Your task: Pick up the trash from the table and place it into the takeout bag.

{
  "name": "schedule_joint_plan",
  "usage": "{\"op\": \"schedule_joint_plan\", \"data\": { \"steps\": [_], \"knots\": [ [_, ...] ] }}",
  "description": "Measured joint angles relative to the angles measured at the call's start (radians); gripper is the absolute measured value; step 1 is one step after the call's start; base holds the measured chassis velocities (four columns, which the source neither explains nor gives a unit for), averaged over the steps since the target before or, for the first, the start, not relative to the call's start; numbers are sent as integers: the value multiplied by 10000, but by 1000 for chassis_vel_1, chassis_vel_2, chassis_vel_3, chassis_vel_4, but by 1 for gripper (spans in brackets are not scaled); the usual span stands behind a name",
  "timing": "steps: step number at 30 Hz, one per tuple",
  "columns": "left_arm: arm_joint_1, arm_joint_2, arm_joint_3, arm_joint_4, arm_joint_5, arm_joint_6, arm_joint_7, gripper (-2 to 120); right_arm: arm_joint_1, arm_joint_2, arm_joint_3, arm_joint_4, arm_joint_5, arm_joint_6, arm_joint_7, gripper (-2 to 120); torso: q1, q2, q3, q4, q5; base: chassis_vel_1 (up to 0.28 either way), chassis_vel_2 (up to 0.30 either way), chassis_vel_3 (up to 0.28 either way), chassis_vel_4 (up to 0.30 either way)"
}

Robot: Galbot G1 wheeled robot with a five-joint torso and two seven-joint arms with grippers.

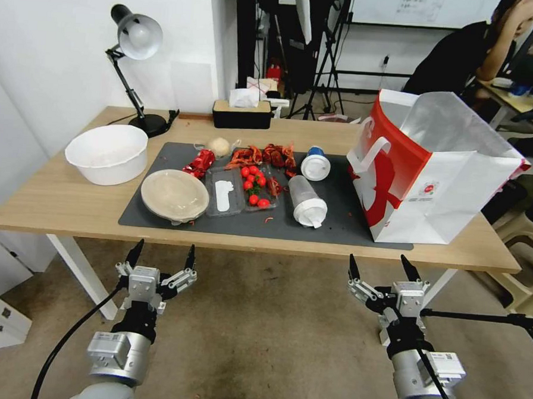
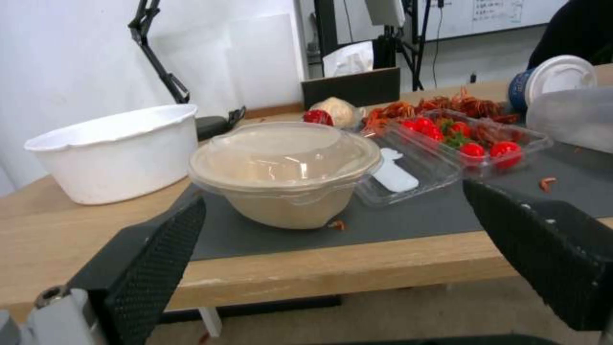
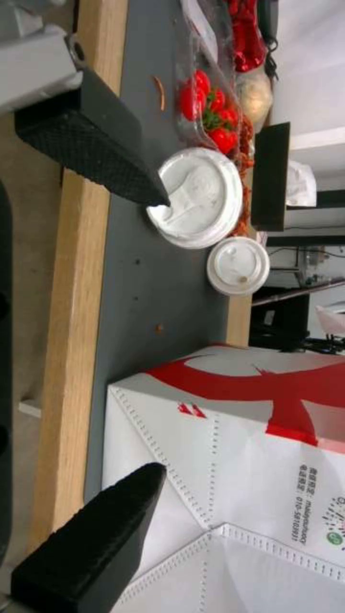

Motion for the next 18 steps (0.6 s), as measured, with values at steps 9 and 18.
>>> {"op": "schedule_joint_plan", "data": {
  "steps": [9, 18],
  "knots": [
    [0, 0, 0, 0, 0, 0, 0, 100, 1, 0, -1, 0, 0, 0, 0, 100, 0, 0, 0, 0, 0, 0, 0, 0, 0],
    [0, 0, 0, 0, 0, 0, 0, 100, 0, 0, 0, 0, 1, 0, 0, 100, 0, 0, 0, 0, 0, 0, 0, 0, 0]
  ]
}}
